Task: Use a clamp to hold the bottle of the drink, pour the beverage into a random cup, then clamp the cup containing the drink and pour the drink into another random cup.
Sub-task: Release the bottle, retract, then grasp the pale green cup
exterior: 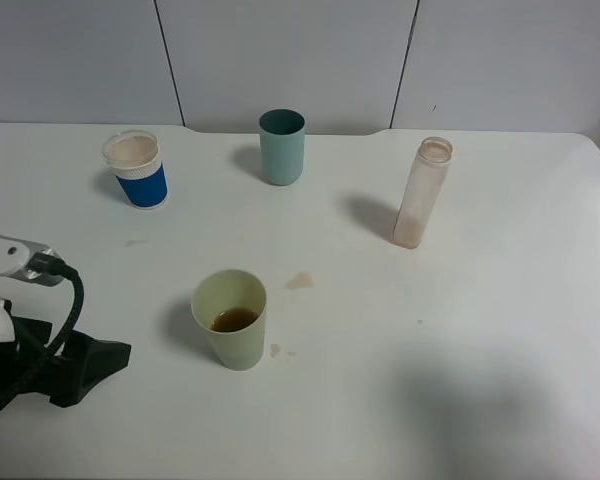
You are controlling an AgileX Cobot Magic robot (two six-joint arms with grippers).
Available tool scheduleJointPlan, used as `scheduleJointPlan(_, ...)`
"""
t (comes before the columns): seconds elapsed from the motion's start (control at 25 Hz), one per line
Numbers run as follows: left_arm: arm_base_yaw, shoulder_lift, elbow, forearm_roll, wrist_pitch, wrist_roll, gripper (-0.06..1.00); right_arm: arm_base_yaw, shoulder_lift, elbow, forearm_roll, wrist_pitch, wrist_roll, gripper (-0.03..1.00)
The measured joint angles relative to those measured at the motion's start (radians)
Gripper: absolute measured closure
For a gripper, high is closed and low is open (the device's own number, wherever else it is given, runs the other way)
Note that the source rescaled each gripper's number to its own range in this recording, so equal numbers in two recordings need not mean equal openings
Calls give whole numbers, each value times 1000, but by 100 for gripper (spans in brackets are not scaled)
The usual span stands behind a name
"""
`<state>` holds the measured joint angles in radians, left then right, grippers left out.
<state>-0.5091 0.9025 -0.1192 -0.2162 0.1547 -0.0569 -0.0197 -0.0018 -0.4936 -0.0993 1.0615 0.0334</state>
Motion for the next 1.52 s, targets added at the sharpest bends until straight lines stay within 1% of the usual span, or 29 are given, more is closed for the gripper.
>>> scheduleJointPlan(0.24,0,-1,62,67,-81,-120,-6,0,0,0,0,0,0,-3)
scheduleJointPlan(0.28,0,-1,62,67,-81,-120,-6,0,0,0,0,0,0,-3)
scheduleJointPlan(0.4,0,-1,97,101,-165,-147,-6,0,0,0,0,0,0,-3)
scheduleJointPlan(0.64,0,-1,104,104,-209,-126,-6,0,0,0,0,0,0,-3)
scheduleJointPlan(0.8,0,-1,106,104,-236,-91,-6,0,0,0,0,0,0,-3)
scheduleJointPlan(0.92,0,-1,125,107,-301,-68,-6,0,0,0,0,0,0,-3)
scheduleJointPlan(0.96,0,-1,125,107,-301,-68,-6,0,0,0,0,0,0,-3)
scheduleJointPlan(1.0,0,-1,125,126,-325,-65,-6,0,0,0,0,0,0,-3)
scheduleJointPlan(1.16,0,-1,125,170,-345,-62,-6,0,0,0,0,0,0,-3)
scheduleJointPlan(1.28,-2,-1,125,178,-354,-61,-6,0,0,0,0,0,0,-3)
scheduleJointPlan(1.36,-24,-1,125,177,-356,-61,-6,0,0,0,0,0,0,-3)
scheduleJointPlan(1.4,-48,-1,125,175,-356,-61,-6,0,0,0,0,0,0,-3)
scheduleJointPlan(1.44,-127,-1,125,160,-357,-60,-3,0,0,0,0,0,0,-3)
scheduleJointPlan(1.52,-201,-1,125,130,-357,-50,6,0,0,0,0,0,0,-3)
